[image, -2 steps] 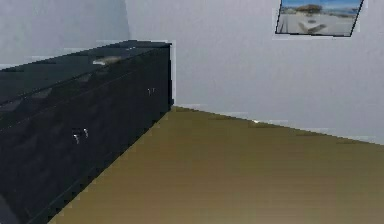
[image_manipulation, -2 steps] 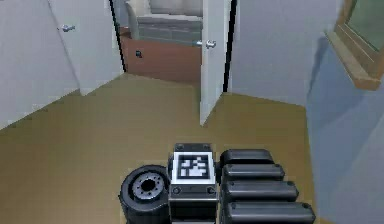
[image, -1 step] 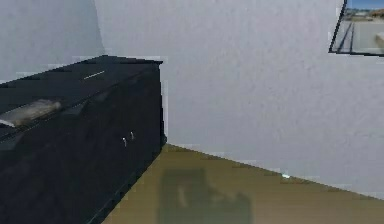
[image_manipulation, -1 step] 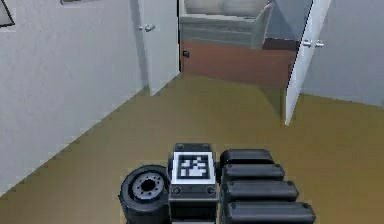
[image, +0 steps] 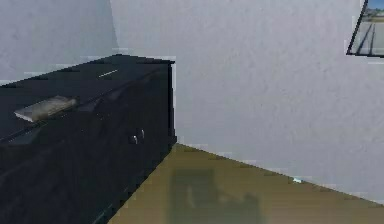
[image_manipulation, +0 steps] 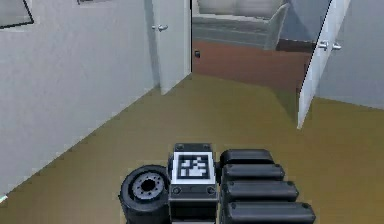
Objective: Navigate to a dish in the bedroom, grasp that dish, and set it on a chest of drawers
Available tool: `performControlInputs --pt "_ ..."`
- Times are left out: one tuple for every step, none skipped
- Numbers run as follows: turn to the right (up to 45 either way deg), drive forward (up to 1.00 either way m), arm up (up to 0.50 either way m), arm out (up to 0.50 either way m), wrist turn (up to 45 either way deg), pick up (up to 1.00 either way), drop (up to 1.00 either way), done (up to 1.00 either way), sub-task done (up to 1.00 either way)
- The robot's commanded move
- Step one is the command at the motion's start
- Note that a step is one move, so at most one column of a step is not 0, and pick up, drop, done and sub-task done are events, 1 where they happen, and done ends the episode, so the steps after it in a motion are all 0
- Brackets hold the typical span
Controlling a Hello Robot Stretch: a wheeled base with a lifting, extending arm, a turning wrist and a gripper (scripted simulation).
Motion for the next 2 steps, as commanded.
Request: performControlInputs --pt "0.0 0.65 0.0 0.0 0.0 0.0 0.0 0.0 0.0" --pt "45.0 0.0 0.0 0.0 0.0 0.0 0.0 0.0 0.0"
